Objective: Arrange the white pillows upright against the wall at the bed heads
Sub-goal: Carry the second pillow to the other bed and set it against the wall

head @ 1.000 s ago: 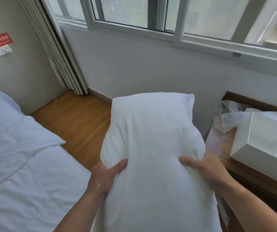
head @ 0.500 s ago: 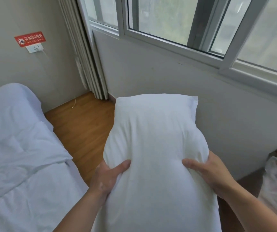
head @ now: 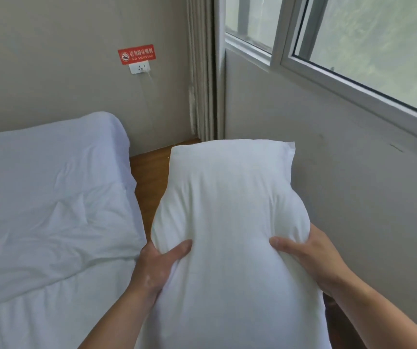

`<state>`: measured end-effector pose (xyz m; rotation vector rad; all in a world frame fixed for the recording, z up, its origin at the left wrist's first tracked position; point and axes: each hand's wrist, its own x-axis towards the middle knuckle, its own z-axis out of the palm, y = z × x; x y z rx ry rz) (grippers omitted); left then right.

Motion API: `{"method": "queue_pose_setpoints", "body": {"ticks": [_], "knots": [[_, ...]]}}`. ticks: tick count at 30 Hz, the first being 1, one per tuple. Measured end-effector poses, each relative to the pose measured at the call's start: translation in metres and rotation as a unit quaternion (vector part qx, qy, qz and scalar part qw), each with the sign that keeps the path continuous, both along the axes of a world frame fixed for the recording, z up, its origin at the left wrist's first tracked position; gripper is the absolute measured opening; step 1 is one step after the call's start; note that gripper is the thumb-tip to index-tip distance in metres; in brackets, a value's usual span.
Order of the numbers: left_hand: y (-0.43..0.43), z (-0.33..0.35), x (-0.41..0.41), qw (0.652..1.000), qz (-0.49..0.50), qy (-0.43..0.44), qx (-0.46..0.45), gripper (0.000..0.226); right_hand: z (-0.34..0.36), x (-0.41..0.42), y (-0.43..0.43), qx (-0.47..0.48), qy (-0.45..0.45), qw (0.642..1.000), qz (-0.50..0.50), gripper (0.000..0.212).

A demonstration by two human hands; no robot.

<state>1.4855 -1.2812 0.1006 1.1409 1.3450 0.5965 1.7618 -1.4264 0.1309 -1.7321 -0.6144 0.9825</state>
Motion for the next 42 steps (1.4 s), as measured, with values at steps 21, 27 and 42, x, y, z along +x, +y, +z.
{"method": "queue_pose_setpoints", "body": {"ticks": [21,27,42], "knots": [[0.282,0.003,0.044,0.963,0.266,0.034,0.004,0.076,-0.016,0.080,0.449,-0.021,0.013,0.965,0.261,0.050],[0.400,-0.002,0.026,0.956,0.291,0.024,0.020,0.056,-0.005,0.058,0.583,-0.016,-0.011,0.959,0.283,0.046],[0.658,-0.004,-0.008,0.922,0.382,0.052,0.023,0.053,-0.008,0.010,0.889,0.002,0.034,0.930,0.366,0.046]]}}
